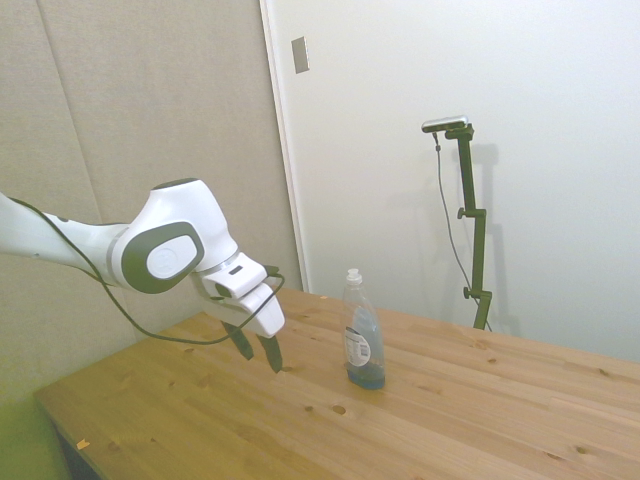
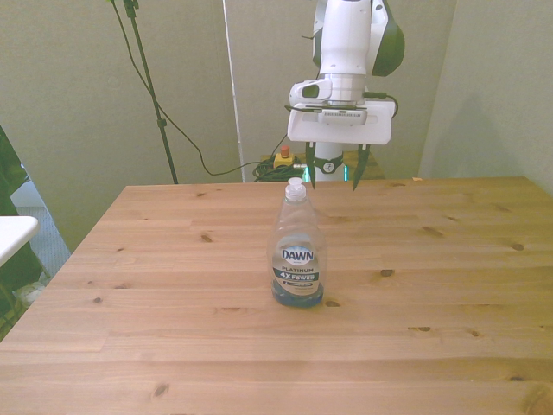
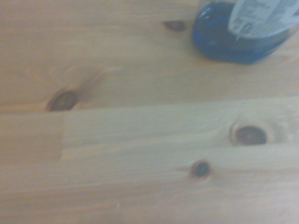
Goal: Knock down the dish soap
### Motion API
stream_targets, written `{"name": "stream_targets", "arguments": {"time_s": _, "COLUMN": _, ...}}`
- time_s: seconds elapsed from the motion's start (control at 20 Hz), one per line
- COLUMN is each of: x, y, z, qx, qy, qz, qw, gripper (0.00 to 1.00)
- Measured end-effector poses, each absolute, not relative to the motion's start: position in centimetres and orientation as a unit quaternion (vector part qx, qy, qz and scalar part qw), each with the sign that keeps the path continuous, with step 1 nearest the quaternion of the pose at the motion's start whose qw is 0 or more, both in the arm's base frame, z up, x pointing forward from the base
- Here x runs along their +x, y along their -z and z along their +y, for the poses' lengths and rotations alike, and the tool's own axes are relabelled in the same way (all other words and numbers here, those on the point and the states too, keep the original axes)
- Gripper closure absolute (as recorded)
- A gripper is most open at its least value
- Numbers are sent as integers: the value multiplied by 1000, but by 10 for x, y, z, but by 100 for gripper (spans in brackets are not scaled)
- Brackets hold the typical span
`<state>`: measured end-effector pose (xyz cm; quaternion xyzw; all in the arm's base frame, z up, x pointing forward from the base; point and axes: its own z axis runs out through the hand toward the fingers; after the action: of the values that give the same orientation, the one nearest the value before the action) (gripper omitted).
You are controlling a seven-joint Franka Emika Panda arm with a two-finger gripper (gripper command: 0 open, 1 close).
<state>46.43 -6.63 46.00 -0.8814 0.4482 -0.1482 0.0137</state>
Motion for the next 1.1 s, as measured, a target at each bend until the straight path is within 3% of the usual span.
{"name": "stream_targets", "arguments": {"time_s": 0.5, "x": 520, "y": -442, "z": -109, "qx": -859, "qy": 179, "qz": 479, "qw": -2, "gripper": 100}}
{"name": "stream_targets", "arguments": {"time_s": 0.85, "x": 565, "y": -462, "z": -107, "qx": -848, "qy": 210, "qz": 486, "qw": -3, "gripper": 100}}
{"name": "stream_targets", "arguments": {"time_s": 1.1, "x": 622, "y": -471, "z": -118, "qx": -827, "qy": 239, "qz": 508, "qw": -4, "gripper": 100}}
